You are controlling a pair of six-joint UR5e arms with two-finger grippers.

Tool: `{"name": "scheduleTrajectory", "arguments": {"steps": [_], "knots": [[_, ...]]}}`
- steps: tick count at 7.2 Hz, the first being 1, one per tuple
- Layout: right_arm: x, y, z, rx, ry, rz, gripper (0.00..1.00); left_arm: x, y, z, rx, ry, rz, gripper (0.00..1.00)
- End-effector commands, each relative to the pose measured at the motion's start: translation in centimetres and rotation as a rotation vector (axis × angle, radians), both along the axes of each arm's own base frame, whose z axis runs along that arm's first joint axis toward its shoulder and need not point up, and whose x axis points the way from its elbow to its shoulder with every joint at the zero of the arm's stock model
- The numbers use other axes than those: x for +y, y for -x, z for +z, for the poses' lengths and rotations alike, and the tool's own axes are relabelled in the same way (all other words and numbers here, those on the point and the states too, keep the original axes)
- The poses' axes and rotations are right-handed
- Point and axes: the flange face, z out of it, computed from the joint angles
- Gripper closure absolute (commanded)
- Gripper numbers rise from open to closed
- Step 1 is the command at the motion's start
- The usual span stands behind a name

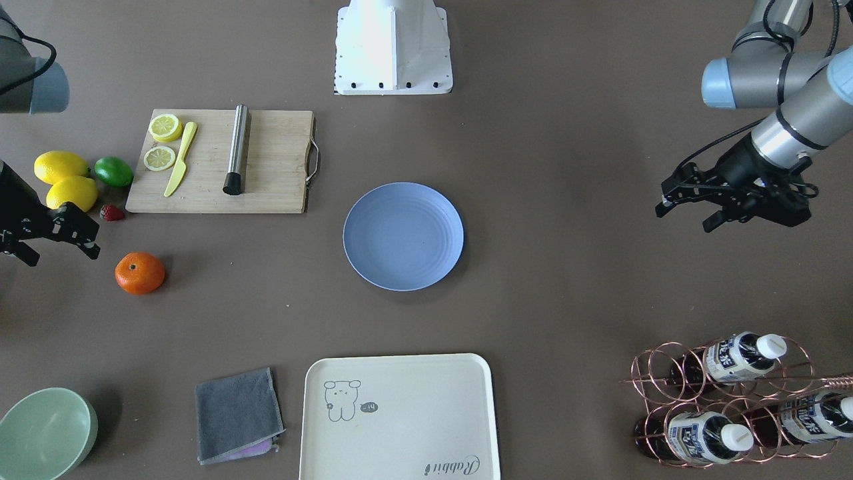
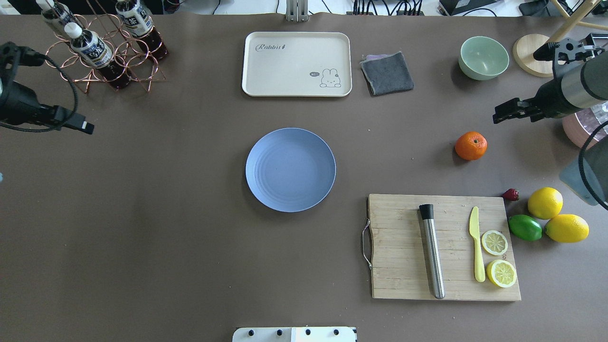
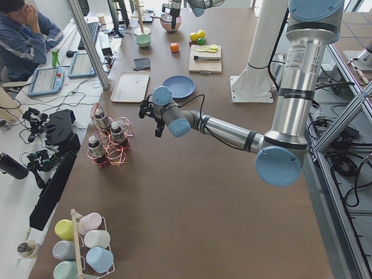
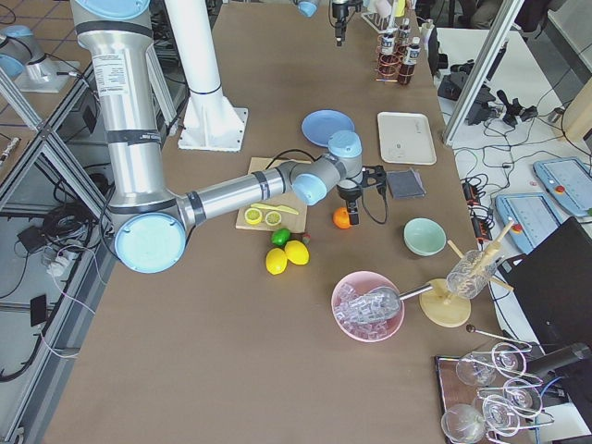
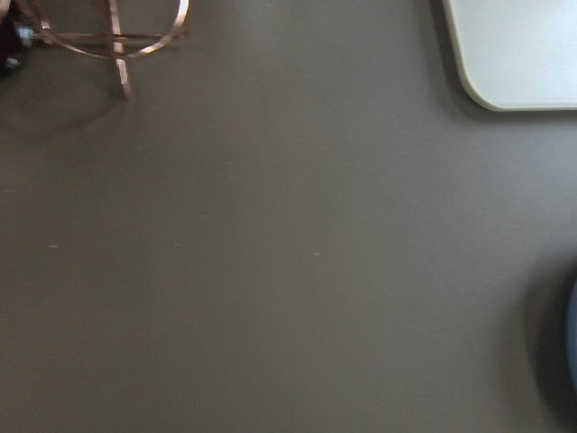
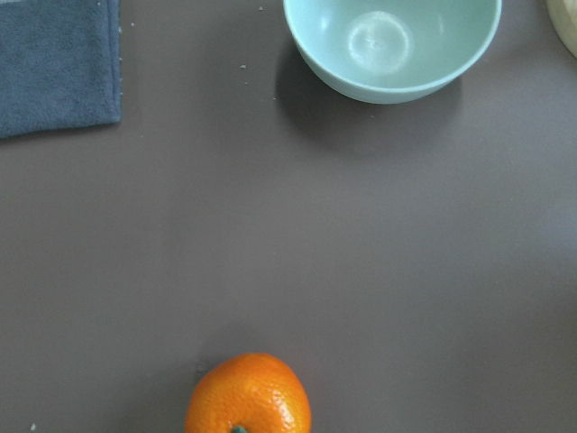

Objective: Pick orange to plate
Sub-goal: 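Withdraw the left arm while the right gripper moves above the orange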

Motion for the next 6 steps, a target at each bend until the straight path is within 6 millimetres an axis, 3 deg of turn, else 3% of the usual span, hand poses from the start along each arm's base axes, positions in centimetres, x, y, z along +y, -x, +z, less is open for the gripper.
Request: {"name": "scheduleTrajectory", "arguments": {"steps": [1,3,4,6], "knots": [[-1.2,4.1,-3.4,0.050,0.024,-0.030,0.01,-0.1,13.1,6.4,-0.101,-0.049,0.052,0.02],[-1.6,6.6,-3.7,0.056,0.025,-0.058,0.01,1.3,24.5,11.2,-0.182,-0.063,0.091,0.02],[-2.0,8.3,-3.4,0.086,0.034,-0.061,0.01,4.6,26.4,14.3,-0.169,-0.025,0.071,0.02],[-1.7,8.0,-0.1,0.144,0.037,-0.061,0.01,5.8,27.7,15.1,-0.178,-0.064,0.044,0.02]]}}
